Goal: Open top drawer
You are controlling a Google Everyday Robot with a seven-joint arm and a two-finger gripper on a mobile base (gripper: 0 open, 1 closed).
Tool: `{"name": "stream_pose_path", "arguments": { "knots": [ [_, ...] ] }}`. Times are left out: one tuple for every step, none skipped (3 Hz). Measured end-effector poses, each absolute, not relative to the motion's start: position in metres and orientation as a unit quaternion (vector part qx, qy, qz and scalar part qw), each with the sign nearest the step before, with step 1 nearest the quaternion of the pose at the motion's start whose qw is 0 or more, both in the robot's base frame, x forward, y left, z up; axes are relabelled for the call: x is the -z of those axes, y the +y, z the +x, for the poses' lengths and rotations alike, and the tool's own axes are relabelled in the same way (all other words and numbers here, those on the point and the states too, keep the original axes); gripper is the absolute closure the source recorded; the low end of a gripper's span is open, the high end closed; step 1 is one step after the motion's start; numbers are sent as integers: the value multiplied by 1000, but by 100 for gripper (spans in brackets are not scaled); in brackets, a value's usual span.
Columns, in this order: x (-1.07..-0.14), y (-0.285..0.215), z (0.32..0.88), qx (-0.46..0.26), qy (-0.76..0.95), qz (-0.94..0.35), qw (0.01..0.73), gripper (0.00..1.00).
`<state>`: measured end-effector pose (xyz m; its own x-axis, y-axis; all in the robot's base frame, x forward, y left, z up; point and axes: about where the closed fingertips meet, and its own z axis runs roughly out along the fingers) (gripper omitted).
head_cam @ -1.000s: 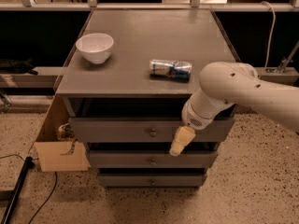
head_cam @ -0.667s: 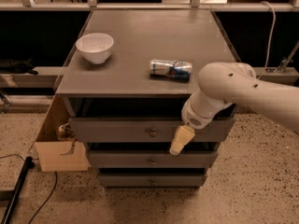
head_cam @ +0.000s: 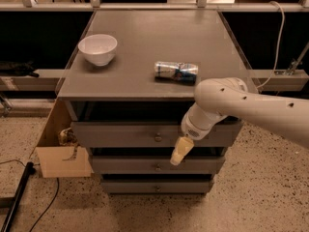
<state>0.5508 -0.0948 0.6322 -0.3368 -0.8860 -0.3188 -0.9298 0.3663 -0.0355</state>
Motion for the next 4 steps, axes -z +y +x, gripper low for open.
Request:
{"name": "stream_pose_path", "arguments": {
  "knots": [
    [-632,-95,551,-76,814,-558,143,0],
    [-632,-95,551,-76,814,-558,143,19],
    [-632,-95,551,-76,814,-558,143,41],
    [-636,-95,551,-77,814,-558,144,66]
  ]
}}
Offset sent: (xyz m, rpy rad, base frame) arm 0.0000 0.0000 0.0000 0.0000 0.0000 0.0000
